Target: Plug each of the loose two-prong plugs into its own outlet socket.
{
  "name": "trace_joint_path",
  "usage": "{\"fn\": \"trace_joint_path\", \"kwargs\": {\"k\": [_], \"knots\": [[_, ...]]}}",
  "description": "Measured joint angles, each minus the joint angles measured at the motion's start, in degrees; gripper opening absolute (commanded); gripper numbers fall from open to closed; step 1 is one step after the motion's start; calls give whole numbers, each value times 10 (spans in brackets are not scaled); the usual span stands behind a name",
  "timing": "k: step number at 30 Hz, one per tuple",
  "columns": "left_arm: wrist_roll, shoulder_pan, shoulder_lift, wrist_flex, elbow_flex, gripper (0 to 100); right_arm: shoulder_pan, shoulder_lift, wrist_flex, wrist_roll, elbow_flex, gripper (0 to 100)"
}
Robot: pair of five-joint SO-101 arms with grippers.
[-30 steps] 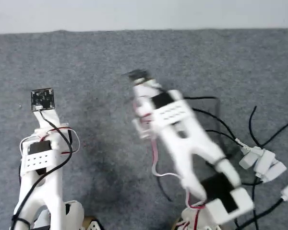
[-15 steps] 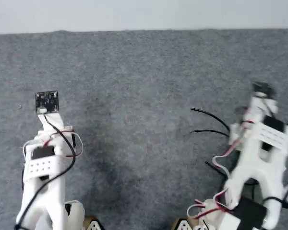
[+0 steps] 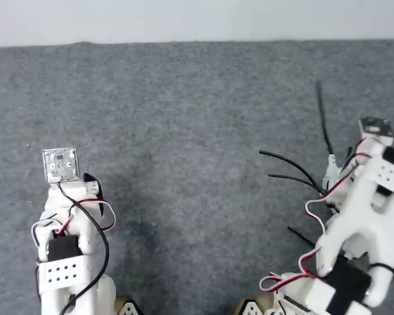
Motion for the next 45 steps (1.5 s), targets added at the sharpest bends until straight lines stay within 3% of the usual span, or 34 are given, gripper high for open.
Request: {"fn": "trace_joint_path", "kwargs": {"k": [4, 8, 19, 27, 34, 45], "knots": [[-5, 0, -33, 4, 19, 51, -9, -57, 77, -23, -23, 2], [-29, 0, -94, 56, 26, 51, -9, -137, 81, -29, 27, 8], [-42, 0, -363, 244, 105, 51, -11, -500, -169, -28, 463, 12], [-91, -15, -369, 259, 144, 51, -77, -718, -189, -28, 688, 9], [-96, -15, -369, 263, 144, 51, -88, -914, -101, -28, 753, 9], [-96, -15, -369, 316, 144, 51, -87, -927, -99, -28, 767, 9]]}}
